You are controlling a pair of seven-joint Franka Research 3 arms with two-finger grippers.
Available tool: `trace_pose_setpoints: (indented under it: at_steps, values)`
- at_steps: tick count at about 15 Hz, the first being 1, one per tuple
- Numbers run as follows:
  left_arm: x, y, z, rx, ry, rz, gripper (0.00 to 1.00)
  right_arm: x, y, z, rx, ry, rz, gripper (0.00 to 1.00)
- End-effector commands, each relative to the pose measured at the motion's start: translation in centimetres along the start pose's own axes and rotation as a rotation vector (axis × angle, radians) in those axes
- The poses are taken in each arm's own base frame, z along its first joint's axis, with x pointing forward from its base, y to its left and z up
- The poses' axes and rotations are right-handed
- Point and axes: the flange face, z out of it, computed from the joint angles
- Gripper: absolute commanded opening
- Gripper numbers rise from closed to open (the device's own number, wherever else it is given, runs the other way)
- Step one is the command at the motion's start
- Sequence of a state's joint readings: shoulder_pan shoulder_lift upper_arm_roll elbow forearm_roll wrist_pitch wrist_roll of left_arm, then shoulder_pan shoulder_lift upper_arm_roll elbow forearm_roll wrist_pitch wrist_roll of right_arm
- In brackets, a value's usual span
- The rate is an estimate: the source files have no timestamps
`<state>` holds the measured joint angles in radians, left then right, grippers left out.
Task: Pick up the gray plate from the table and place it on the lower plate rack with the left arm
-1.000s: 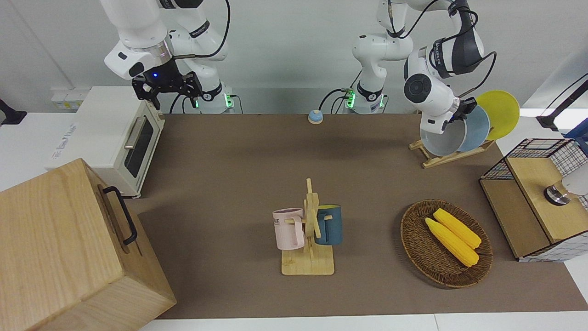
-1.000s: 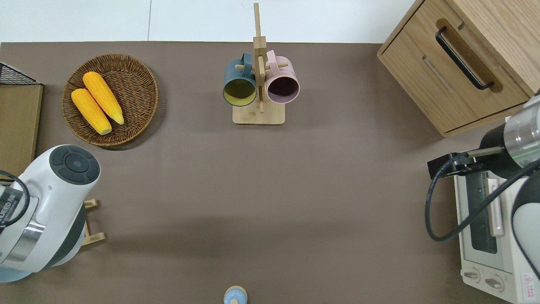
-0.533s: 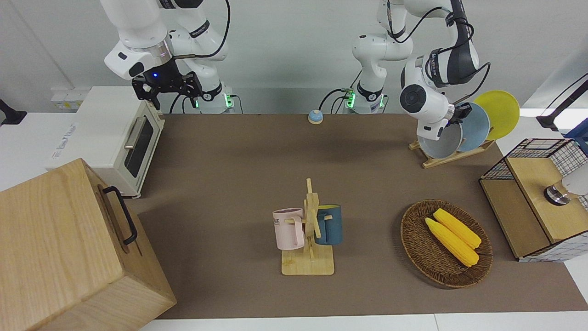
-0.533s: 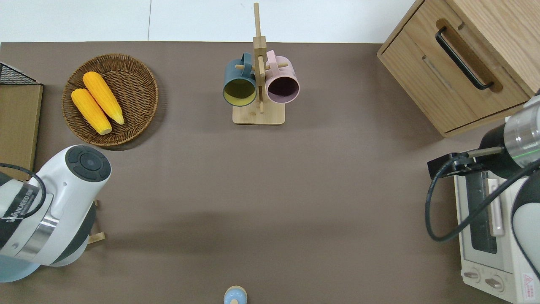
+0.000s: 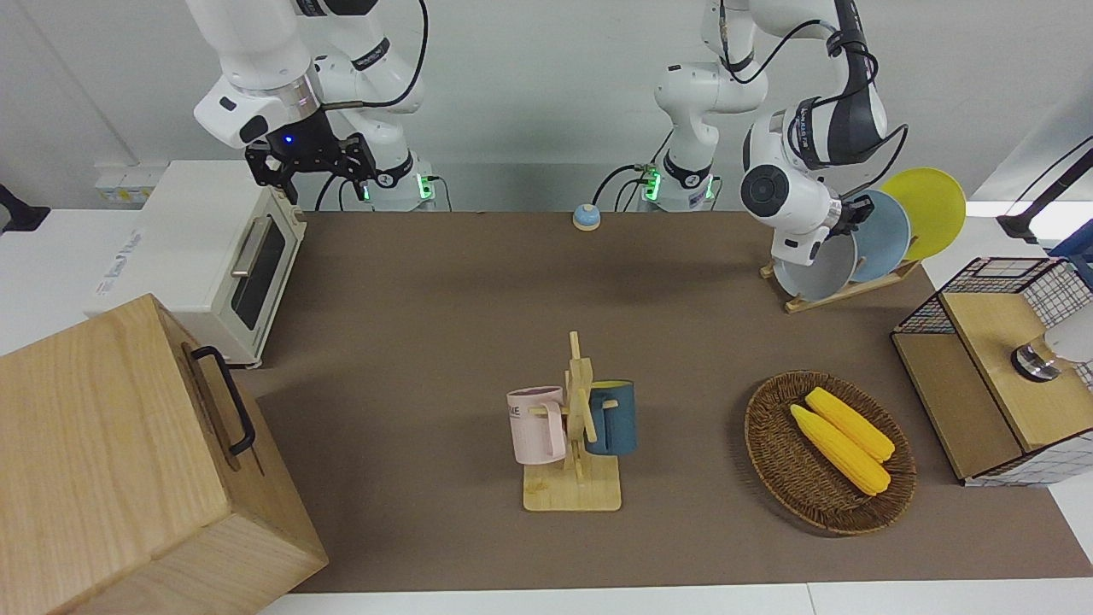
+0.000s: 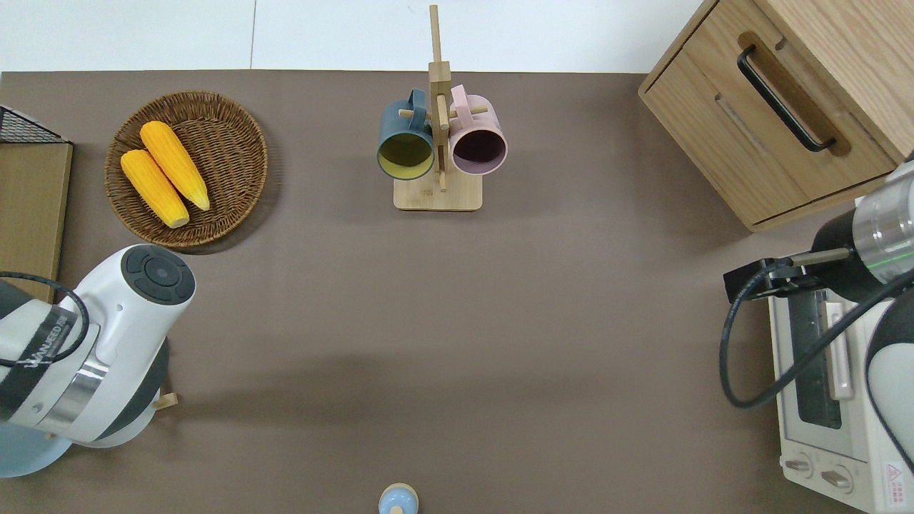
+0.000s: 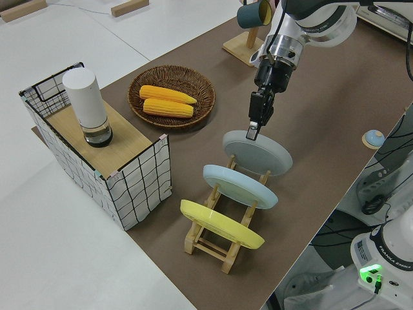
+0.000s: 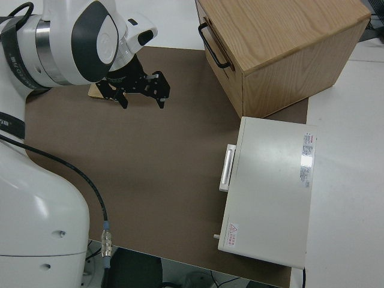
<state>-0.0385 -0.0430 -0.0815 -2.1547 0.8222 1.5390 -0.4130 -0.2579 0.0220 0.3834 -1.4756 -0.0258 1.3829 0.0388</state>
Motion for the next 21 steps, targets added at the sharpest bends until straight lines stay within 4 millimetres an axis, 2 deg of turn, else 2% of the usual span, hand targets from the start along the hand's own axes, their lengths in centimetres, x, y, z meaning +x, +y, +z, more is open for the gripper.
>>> trace_pose_setpoints:
  at_steps: [1, 2, 3, 5, 6, 11, 21]
  values:
    - [-0.2, 0.3, -0.1, 0.008, 0.015, -0.009, 0.30, -0.2, 0.2, -0.3, -0.006, -0.003, 0.016, 0.983]
    - [-0.2, 0.3, -0.2, 0.007, 0.016, -0.009, 0.45, -0.2, 0.3, -0.3, -0.006, -0.003, 0.018, 0.983]
    - [-0.1, 0.2, -0.2, 0.007, 0.017, -0.006, 0.67, -0.2, 0.2, -0.3, -0.006, -0.002, 0.016, 0.983]
    - [-0.1, 0.0, -0.3, 0.006, 0.018, 0.001, 0.93, -0.2, 0.2, -0.3, -0.006, -0.002, 0.016, 0.983]
    - [-0.1, 0.0, -0.3, 0.005, 0.019, 0.001, 0.99, -0.2, 0.2, -0.3, -0.006, -0.002, 0.016, 0.983]
    - [-0.1, -0.6, -1.4, -0.050, 0.025, 0.005, 0.99, -0.2, 0.2, -0.3, -0.006, -0.002, 0.016, 0.983]
    - [0.6, -5.5, -8.2, -0.457, 0.124, 0.151, 0.99, -0.2, 0.2, -0.3, -0.006, -0.002, 0.016, 0.983]
